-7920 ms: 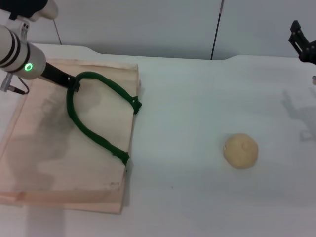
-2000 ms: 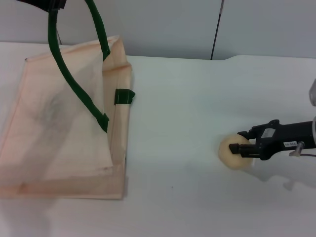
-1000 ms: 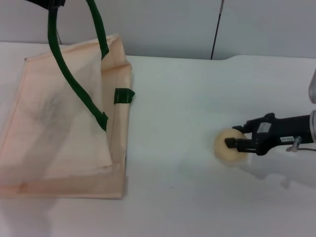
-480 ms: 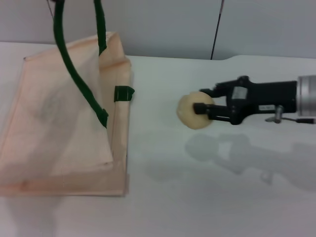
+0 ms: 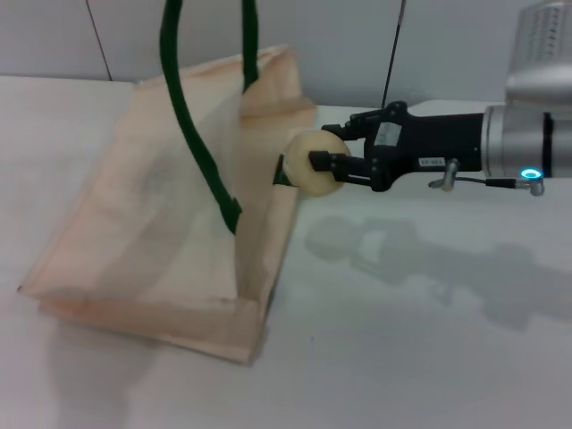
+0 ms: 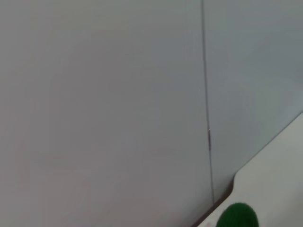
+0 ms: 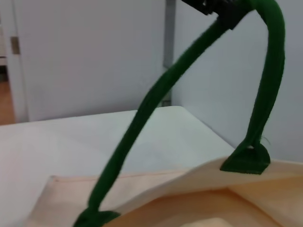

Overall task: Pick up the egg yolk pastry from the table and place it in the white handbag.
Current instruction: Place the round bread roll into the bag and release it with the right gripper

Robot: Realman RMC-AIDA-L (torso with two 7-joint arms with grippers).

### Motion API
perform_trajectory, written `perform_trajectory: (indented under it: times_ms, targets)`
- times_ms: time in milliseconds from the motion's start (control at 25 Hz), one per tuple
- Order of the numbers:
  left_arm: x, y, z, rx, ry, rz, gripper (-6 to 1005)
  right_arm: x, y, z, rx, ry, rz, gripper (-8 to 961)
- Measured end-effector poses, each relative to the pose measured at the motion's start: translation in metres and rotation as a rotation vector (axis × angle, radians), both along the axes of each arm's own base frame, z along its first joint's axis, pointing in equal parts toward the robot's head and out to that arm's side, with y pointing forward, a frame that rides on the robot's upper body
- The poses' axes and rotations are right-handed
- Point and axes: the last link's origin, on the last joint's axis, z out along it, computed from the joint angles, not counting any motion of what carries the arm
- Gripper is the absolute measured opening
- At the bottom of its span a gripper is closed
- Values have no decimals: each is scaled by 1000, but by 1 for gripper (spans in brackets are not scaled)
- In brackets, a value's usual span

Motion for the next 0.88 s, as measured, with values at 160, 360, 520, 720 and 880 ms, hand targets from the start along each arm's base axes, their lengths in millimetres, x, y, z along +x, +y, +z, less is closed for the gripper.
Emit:
perform_trajectory:
  times_ms: [160, 360, 520, 720, 880]
  targets:
    - [3, -4, -1, 2, 7, -8, 119, 5, 5, -5, 41, -16, -17, 396]
    - [2, -10, 3, 16, 7, -7, 119, 11, 8, -3, 68, -22, -34, 394]
    - [5, -15, 3, 10, 7, -8, 119, 11, 8, -3, 83, -6, -24, 394]
    - [11, -16, -1, 3, 11, -18, 119, -1, 5, -13, 58, 27, 4, 395]
    - [15, -17, 0, 9, 9, -27, 119, -10, 3, -22, 30, 17, 38, 390]
